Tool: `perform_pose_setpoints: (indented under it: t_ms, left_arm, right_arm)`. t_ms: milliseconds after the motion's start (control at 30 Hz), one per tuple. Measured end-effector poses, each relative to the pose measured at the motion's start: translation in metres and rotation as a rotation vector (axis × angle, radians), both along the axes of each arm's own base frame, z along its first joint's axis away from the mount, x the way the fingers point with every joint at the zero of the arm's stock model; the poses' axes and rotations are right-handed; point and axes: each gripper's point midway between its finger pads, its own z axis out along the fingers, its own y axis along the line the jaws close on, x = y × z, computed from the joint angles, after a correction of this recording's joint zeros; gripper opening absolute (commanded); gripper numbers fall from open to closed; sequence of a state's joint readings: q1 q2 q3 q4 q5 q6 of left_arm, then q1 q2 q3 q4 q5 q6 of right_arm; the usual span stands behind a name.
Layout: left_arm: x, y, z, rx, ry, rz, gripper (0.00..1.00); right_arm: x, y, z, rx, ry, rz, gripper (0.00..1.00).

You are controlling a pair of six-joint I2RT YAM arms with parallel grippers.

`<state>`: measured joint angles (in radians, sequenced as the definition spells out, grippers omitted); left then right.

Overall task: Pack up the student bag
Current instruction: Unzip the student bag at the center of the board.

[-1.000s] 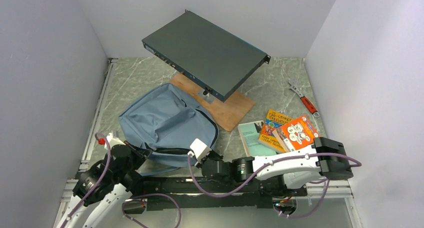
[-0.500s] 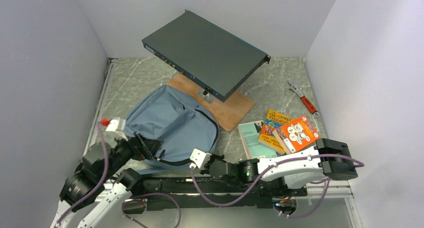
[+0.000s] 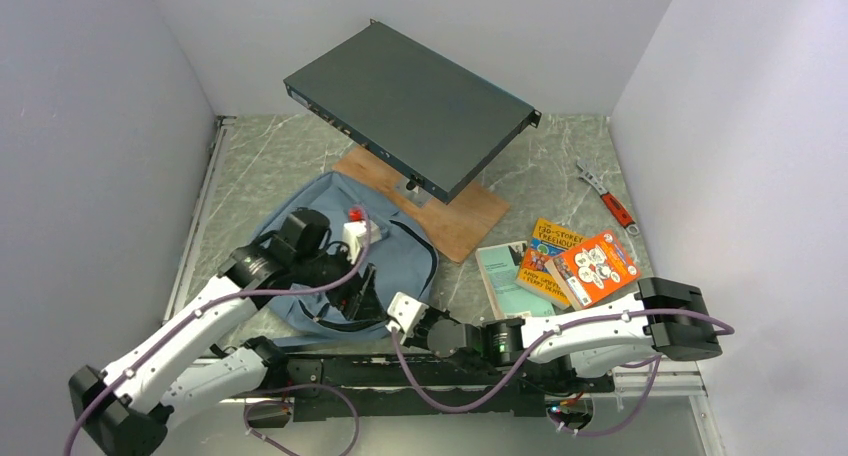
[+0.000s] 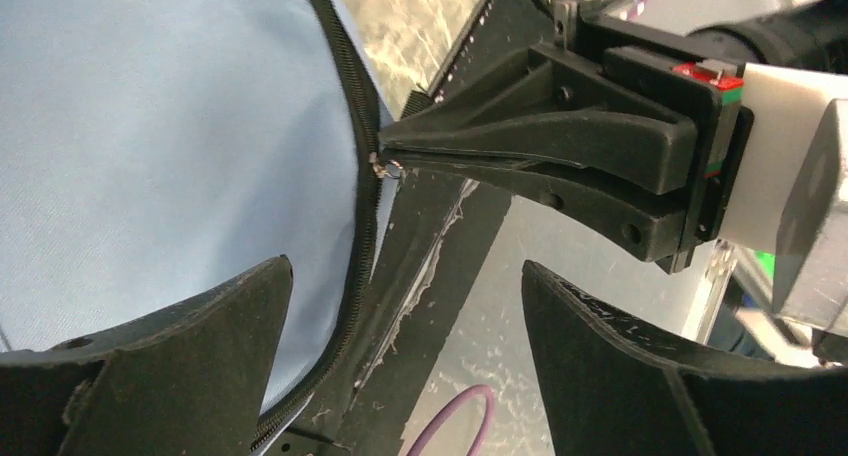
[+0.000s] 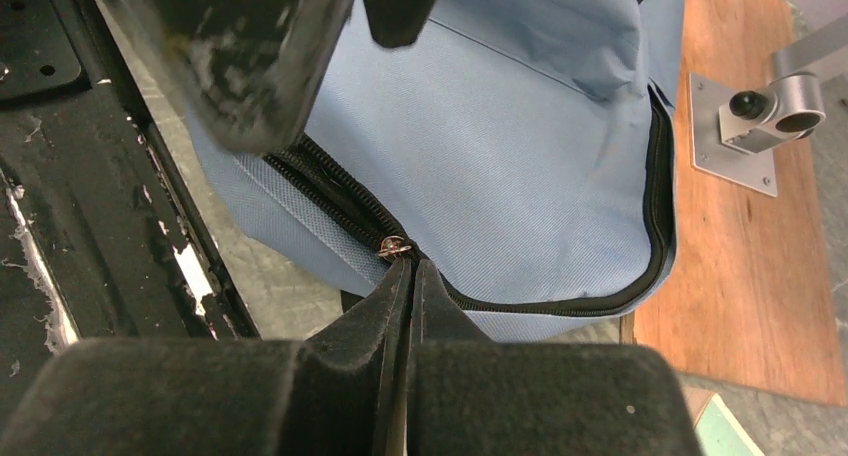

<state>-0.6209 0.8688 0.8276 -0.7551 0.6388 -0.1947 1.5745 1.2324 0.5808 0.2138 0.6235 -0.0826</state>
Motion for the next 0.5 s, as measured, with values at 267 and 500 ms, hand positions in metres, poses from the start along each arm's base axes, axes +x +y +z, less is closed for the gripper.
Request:
perform_pose_setpoints:
  t_ms: [267,500]
  left_arm:
    - [-0.018,-0.021,-0.027,0.098,0.062,-0.126,0.54]
    - [-0.006,-0.022,-0.037,0.149,0.014,-0.054,0.47]
  right_arm:
    - [-0.001,-0.004,0.001,0.035,0.018,-0.008,0.0]
    - [-0.001,-0.008,0.014,0.083,0.019,-0.007,0.0]
